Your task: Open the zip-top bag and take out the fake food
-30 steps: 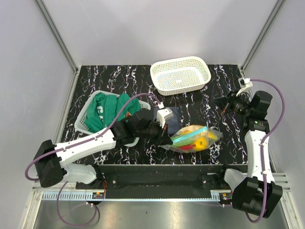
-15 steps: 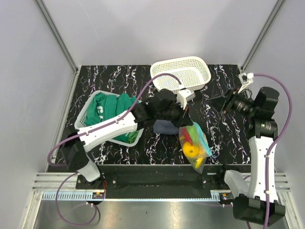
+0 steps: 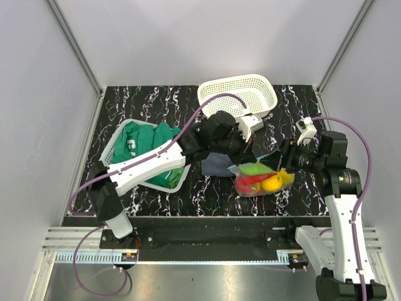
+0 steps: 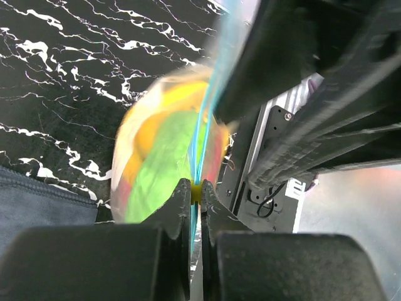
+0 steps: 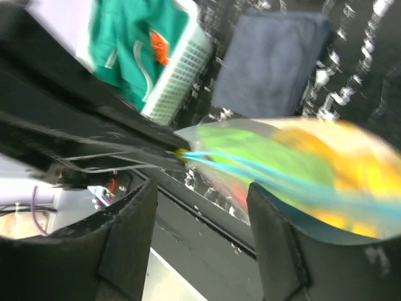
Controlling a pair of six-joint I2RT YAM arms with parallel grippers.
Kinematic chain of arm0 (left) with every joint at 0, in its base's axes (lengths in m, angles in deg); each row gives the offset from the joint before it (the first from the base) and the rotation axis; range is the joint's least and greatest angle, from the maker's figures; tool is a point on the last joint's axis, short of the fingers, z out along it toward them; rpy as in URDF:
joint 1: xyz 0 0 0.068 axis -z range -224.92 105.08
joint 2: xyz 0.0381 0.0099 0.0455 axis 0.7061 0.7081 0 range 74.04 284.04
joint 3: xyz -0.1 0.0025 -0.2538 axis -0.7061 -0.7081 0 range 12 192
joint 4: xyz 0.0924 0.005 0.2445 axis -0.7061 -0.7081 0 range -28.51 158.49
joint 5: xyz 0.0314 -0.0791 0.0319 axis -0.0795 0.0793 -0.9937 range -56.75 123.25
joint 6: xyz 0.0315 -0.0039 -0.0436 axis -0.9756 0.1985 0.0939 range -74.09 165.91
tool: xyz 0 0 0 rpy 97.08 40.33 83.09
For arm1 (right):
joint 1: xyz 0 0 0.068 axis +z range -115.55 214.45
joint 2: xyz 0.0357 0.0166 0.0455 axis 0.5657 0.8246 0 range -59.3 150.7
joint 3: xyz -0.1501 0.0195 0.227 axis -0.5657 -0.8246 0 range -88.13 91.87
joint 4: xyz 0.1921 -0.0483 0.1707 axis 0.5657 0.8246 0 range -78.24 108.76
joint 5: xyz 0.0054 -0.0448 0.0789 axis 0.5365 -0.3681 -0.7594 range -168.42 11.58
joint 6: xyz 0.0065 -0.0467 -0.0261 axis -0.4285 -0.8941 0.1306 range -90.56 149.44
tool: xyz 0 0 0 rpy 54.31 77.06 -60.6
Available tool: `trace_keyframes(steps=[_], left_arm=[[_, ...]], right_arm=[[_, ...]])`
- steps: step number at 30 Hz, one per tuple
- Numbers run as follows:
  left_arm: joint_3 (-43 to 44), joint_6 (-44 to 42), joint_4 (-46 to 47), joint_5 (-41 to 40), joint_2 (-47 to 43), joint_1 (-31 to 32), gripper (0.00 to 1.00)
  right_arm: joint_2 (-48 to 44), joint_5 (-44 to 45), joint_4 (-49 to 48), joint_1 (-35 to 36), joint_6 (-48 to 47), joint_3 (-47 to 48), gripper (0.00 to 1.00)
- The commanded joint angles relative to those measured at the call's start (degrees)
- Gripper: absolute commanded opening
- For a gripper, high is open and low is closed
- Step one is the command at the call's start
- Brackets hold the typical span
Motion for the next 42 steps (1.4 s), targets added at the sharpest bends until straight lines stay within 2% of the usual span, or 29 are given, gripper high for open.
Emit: trace_keyframes(steps=[1, 4, 6, 8, 9, 14, 16, 17, 20, 25, 27, 29, 31, 35, 38, 39, 40, 42], left_arm=[[2.77, -2.21, 1.99, 3.2, -1.81, -0.63, 0.0], [2.59, -2.29, 1.99, 3.73, -2.07, -0.72, 0.0], [2.77, -1.08, 1.99, 2.86, -2.16, -0.63, 0.0], [3.12, 0.25, 1.99, 1.54, -1.9, -0.72, 0.0], [3.12, 1.91, 1.99, 1.27, -1.55, -0.63, 0.0], [2.94, 6.48, 3.66, -0.39, 0.47, 0.33, 0.0], [2.94, 7.63, 4.19, -2.67, 0.65, 0.86, 0.0], [2.33, 8.68, 4.45, -3.82, 0.39, 1.56, 0.0], [1.01, 9.39, 5.94, -8.56, -0.31, 3.14, 0.0], [0.13, 9.57, 7.26, -13.4, -0.58, 4.91, 0.0], [0.65, 9.13, 7.26, -14.89, -0.23, 5.87, 0.0], [1.36, 8.69, 7.09, -16.65, 0.56, 6.66, 0.0], [2.76, 8.43, 6.21, -17.1, 1.7, 6.93, 0.0], [4.78, 7.55, 4.81, -18.15, 3.11, 7.72, 0.0], [4.96, 7.29, 4.63, -18.59, 3.37, 8.42, 0.0], [4.62, 7.2, 4.54, -18.68, 3.2, 8.51, 0.0], [4.18, 7.11, 4.37, -18.85, 2.94, 8.51, 0.0], [2.95, 6.93, 4.36, -19.82, 1.54, 8.69, 0.0]], right_arm=[[1.01, 4.73, 4.97, 0.27, -4.36, 3.59, 0.69], [2.15, 6.3, 4.44, 0.27, -3.83, 3.32, 0.7], [2.07, 11.02, 4.79, 0.27, 2.12, 4.03, 0.69], [1.89, 10.88, 4.44, 0.27, 10.53, 3.68, 0.69], [1.89, 11.66, 4.26, 0.27, 14.06, 3.5, 0.99], [2.86, 14.31, 6.72, 0.27, 28.75, 5.87, 1.0], [4.69, 14.39, 8.82, 0.27, 30.27, 6.83, 1.0], [5.23, 17.87, 9.62, 0.27, 31.58, 7.28, 1.0], [6.28, 21.67, 11.11, 0.27, 31.68, 9.29, 1.0], [11.82, 25.64, 15.5, 0.35, 26.24, 13.69, 0.97], [13.05, 26.96, 16.04, 0.35, 25.97, 14.31, 0.92], [12.97, 27.66, 15.43, 0.35, 26.14, 14.75, 0.8], [12.44, 27.67, 14.38, 0.44, 26.66, 14.14, 0.72], [12.61, 26.79, 12.18, 0.62, 27.55, 11.95, 0.62], [13.4, 26.87, 10.86, 0.62, 27.99, 11.32, 0.5], [13.49, 27.05, 10.59, 0.62, 28.16, 11.41, 0.42], [13.58, 27.75, 10.5, 0.62, 28.42, 11.5, 0.17], [13.76, 28.02, 8.66, 0.62, 28.43, 11.5, 0.08]])
